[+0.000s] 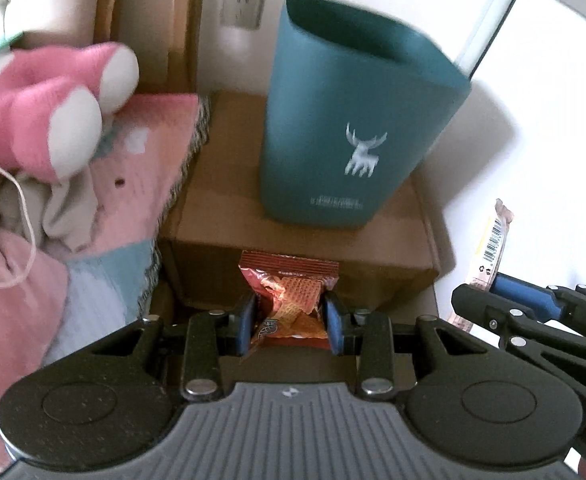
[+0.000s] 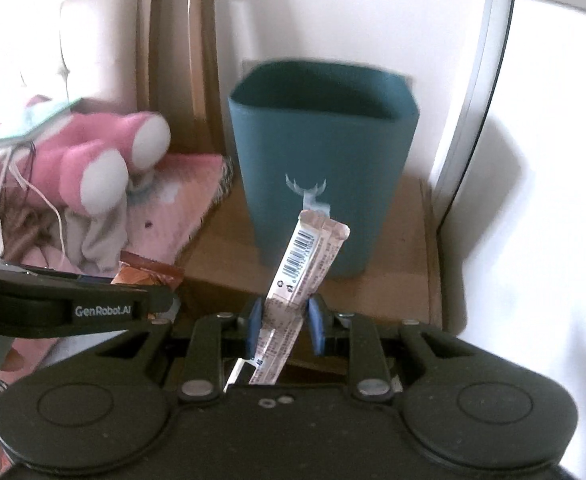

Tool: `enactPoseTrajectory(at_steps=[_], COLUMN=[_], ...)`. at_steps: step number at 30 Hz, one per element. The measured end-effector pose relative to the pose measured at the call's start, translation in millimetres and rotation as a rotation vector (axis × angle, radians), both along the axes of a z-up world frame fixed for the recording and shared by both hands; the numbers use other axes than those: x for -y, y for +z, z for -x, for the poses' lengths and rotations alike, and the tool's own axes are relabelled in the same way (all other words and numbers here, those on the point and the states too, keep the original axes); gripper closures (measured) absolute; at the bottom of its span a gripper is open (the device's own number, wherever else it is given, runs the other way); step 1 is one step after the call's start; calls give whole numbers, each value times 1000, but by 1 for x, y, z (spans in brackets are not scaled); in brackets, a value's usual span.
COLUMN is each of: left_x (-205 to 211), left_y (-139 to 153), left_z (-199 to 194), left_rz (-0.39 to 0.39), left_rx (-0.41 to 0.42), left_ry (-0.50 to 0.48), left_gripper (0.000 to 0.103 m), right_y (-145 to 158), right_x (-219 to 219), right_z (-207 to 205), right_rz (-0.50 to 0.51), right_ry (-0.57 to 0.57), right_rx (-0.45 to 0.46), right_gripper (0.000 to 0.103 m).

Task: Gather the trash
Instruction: 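Lift both wrappers out of the cubby up over the teal wastebasket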

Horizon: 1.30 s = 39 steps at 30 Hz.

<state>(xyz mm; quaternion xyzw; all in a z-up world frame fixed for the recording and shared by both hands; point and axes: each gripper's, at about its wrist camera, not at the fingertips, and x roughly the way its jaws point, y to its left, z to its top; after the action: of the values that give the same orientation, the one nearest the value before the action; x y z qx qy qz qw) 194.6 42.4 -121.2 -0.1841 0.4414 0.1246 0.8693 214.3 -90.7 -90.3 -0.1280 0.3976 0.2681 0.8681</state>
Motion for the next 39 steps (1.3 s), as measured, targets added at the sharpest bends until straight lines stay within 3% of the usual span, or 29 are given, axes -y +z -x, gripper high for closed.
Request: enactPoseTrajectory(at_steps=[20,28,39], left_x=[2,0,-9], left_y=[111,135,146], left_z=[-43,-90,-154], left_rz=[-88,-102,-126], left_rx=[175,218,250], left_ry=[-43,-76,-97], left_gripper=[68,68,68], right_y=[96,114,122], right_x=[-14,-23,-42], right_z=[-39,-94,-160], right_rz=[-66,-85,-86], right_ry=[21,-4,-11], right_rx=[209,270,332], right_gripper=[80,80,80])
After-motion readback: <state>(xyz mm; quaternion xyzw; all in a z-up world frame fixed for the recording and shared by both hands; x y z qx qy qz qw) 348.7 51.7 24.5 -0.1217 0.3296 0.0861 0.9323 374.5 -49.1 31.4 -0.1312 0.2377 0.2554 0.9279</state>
